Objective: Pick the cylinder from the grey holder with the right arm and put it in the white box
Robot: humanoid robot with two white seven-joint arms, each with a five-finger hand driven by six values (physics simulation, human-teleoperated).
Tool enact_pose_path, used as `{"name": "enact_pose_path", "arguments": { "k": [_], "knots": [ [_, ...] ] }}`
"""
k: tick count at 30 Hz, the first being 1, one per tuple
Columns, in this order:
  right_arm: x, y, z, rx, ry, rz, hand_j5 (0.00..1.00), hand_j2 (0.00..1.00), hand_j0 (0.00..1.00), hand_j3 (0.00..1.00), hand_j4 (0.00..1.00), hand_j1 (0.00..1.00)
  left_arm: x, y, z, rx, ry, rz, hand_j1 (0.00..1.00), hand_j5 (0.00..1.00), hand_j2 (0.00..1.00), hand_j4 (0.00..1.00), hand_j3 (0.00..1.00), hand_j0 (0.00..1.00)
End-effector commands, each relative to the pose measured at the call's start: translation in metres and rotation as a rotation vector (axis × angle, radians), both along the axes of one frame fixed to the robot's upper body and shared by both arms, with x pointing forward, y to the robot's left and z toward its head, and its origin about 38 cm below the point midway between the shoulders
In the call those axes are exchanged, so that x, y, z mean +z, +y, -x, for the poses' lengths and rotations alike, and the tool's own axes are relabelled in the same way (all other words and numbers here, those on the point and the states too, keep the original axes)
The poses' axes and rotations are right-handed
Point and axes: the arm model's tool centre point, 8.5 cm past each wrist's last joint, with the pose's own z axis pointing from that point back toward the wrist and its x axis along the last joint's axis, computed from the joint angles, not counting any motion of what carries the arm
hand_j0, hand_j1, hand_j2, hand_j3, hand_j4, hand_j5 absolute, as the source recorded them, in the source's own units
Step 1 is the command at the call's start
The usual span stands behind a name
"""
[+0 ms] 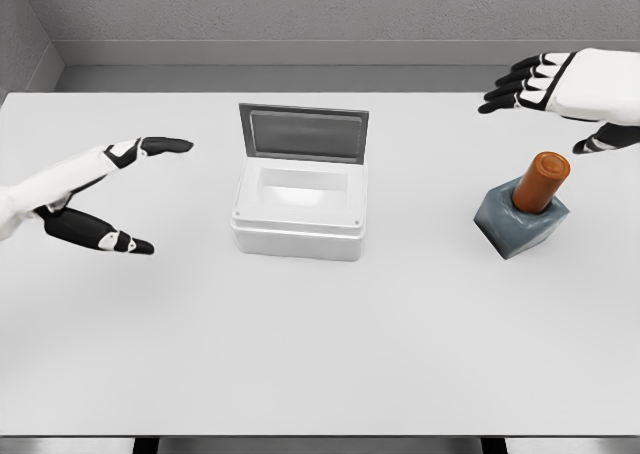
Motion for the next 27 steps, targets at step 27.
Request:
{"name": "enact_pose_path", "arguments": {
  "k": [27],
  "knots": [
    [-0.076,-0.017,-0.027,-0.099,0.079,0.239,1.00,1.00,1.00,1.00,1.00,1.00,-0.029,0.000,-0.115,0.260,0.454,0.300,1.00,1.00,1.00,1.00,1.00,1.00]
  ]
}}
